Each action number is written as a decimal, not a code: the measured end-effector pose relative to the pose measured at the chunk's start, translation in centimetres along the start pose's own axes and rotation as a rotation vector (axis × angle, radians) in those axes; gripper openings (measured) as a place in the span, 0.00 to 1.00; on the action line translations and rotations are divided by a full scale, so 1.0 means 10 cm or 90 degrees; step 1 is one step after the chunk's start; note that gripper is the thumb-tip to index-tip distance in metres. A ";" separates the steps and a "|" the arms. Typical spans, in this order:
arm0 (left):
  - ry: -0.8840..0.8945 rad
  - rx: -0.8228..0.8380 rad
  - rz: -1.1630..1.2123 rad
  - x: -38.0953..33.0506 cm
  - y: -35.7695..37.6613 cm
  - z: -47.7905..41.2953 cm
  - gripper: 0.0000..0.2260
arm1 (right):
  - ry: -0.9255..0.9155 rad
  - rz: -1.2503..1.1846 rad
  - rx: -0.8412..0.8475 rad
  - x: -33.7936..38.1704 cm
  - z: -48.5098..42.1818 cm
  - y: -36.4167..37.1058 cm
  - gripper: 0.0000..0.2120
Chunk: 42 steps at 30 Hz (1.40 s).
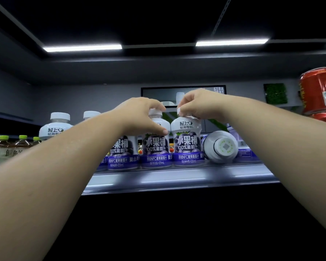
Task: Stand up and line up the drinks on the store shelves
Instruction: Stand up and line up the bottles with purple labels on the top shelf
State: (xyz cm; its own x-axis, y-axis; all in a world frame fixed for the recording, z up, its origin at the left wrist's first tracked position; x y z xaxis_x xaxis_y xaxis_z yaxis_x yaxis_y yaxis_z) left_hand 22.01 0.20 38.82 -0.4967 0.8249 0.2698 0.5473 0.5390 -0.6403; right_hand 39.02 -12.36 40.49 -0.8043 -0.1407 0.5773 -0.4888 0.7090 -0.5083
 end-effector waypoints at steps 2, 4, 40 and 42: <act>0.001 -0.002 0.002 -0.01 0.00 0.01 0.30 | -0.017 -0.028 -0.017 -0.05 -0.02 0.00 0.11; -0.002 -0.004 0.003 -0.01 0.00 0.01 0.30 | -0.032 -0.044 -0.014 -0.07 -0.02 0.00 0.07; 0.025 -0.054 -0.021 -1.06 0.10 0.02 0.20 | -0.239 0.283 0.069 -0.33 0.83 -0.63 0.13; 0.023 -0.073 0.019 -1.03 0.07 -0.01 0.19 | -0.229 0.222 0.027 -0.29 0.76 -0.71 0.14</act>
State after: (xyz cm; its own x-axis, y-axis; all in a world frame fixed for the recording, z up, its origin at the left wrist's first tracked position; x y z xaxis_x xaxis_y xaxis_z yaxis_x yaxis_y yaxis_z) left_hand 27.59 -7.85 35.69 -0.4551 0.8455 0.2792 0.6359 0.5281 -0.5628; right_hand 42.26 -22.19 37.54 -0.9841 -0.1351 0.1155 -0.1776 0.7290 -0.6610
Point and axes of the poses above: each hand's wrist, its own z-axis away from the middle knuckle, its own y-axis out of the palm, x = y × z, the point moved 1 cm from there along -z, towards the middle knuckle, and after that the axes turned 15 degrees about -z, right-handed, at the moved point
